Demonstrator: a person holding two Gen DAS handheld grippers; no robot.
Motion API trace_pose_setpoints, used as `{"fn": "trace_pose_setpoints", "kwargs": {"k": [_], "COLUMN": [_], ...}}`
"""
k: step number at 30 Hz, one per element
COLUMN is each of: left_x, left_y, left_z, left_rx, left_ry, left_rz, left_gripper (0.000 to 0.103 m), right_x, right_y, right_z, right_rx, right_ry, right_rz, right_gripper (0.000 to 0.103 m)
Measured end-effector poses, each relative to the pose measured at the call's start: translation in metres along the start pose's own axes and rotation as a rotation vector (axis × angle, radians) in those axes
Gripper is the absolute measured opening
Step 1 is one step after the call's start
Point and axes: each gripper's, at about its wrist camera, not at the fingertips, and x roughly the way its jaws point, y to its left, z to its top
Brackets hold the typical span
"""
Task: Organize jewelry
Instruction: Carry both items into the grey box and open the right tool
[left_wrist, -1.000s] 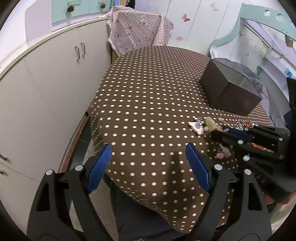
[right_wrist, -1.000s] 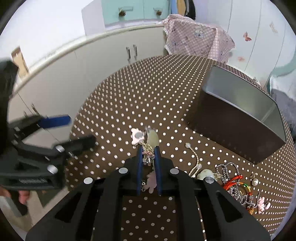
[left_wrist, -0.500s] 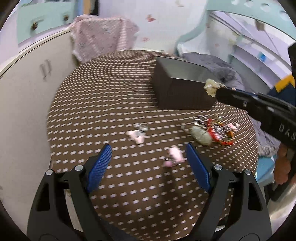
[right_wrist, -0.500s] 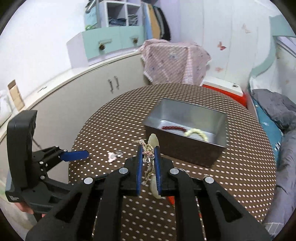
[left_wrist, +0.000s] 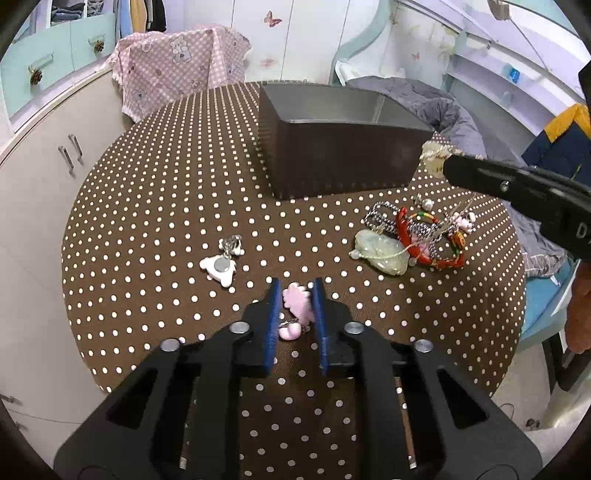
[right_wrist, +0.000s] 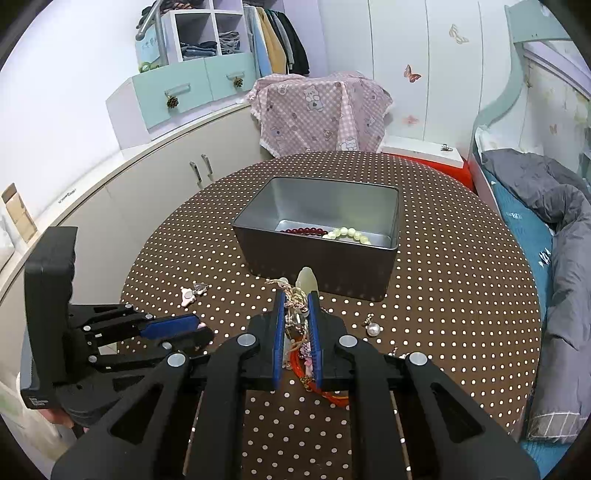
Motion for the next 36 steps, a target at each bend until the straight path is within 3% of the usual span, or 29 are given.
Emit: {"fn": "trace_pose_setpoints", "kwargs": {"k": [18,36], "left_x": [-0.012,-0.042], "left_y": [-0.003,-0.012], "left_z": [0.012,0.064], "left_rx": [0.010,0.068], "left_ry": [-0.049,-0.212], "left_rz": [0.031,0.032], "left_gripper": [0.007,0.007], "right_x": [-0.021,-0.051], "right_y": [-0.013,-0.021], "right_z": [0.005,0.052], "right_rx": [0.008,-0.042], "right_ry": [-0.051,-0.206], "right_rz": [-0.010,-0.078], "right_gripper": [0.010,0.010]}}
